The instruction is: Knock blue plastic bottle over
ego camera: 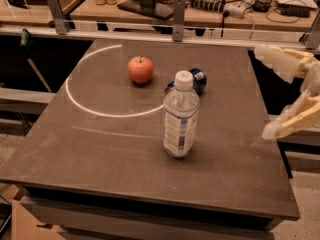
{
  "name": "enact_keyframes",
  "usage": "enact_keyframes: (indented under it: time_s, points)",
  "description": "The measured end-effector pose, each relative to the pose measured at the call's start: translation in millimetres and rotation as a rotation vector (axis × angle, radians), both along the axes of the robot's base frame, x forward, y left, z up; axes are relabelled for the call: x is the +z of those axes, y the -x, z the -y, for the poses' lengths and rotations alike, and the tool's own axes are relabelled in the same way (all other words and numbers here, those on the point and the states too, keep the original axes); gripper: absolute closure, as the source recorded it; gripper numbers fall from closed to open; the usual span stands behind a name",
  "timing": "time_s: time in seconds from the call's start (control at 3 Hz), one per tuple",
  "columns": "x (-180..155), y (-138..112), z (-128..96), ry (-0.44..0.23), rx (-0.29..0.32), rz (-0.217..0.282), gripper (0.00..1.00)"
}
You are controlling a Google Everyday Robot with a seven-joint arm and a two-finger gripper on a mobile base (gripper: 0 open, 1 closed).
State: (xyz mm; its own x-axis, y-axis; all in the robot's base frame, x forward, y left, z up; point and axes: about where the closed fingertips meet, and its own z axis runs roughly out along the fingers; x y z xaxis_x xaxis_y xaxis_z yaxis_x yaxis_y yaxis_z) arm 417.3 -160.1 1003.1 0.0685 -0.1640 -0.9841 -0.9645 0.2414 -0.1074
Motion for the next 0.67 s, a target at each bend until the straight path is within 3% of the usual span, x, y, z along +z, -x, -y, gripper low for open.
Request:
enact_keyframes:
  time_s: [0.33, 0.67]
  points:
    - [-1.1, -14.9, -51.8, -0.008, -0.007, -0.004, 0.0]
    - [-0.6, -15.8, -51.3, -0.008, -0.011, -0.002, 0.0]
